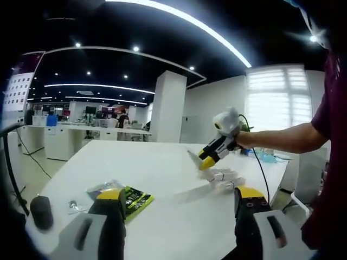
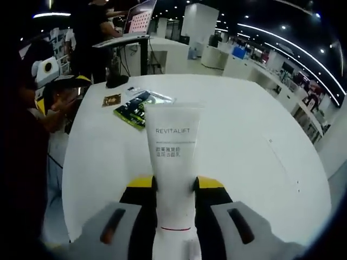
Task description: Arrange the skincare products in the storage area until every visible bottle or jar stands upright without overlapping.
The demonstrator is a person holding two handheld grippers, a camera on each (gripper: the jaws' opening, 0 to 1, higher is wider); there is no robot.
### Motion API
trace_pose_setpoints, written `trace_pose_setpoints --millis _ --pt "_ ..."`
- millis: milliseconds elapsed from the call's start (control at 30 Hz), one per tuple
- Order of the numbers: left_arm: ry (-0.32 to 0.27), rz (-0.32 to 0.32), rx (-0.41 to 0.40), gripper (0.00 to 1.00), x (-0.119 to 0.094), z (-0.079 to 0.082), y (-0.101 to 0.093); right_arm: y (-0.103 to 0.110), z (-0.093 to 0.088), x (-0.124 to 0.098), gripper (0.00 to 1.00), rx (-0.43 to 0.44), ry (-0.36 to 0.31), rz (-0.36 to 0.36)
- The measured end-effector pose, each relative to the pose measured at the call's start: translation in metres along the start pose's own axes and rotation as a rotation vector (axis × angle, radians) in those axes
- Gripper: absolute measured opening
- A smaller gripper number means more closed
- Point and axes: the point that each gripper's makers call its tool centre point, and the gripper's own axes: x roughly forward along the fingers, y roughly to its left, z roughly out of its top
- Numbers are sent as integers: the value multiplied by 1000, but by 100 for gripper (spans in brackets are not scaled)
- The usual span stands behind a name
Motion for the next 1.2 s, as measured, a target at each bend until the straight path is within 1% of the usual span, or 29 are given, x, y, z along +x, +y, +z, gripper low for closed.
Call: trace_pose_setpoints --millis 133,200,233,300,400,433,500,600,667,767,867,967,1033,1067,1167,1200 --pt "-1 3 -2 85 0 0 1 -3 9 -3 24 35 -51 -21" --pt "0 6 -5 84 0 -1 2 -4 15 -4 24 65 -93 -41" --pt "2 5 -9 84 1 -2 2 -2 20 -5 23 91 -127 -44" --pt "4 1 -11 84 2 -3 0 0 25 -5 23 115 -162 -49" --pt "7 -9 -8 84 6 -4 -5 3 30 -5 23 130 -199 -64" --pt "8 -13 -7 84 8 -4 -7 5 33 -5 23 123 -216 -81" --pt "8 -19 -4 84 11 -3 -9 8 38 -6 23 139 -254 -100" --pt "13 -35 -4 84 17 -4 -14 11 47 -7 23 178 -329 -133" --pt "16 -53 4 84 21 -3 -20 13 52 -9 23 184 -374 -154" --pt "14 -72 12 84 27 -2 -27 15 58 -11 23 248 -444 -181" --pt "17 -86 18 84 30 -2 -32 16 60 -13 23 288 -494 -213" --pt "26 -94 36 84 31 -4 -37 18 60 -13 23 295 -527 -246" --pt "30 -97 33 84 31 -6 -37 21 61 -13 23 275 -553 -267" --pt "31 -98 31 84 31 -6 -37 23 61 -12 23 271 -555 -272" --pt "35 -97 28 84 32 -8 -37 25 59 -9 23 296 -578 -288" --pt "39 -93 30 84 32 -8 -36 26 58 -7 24 297 -581 -303"
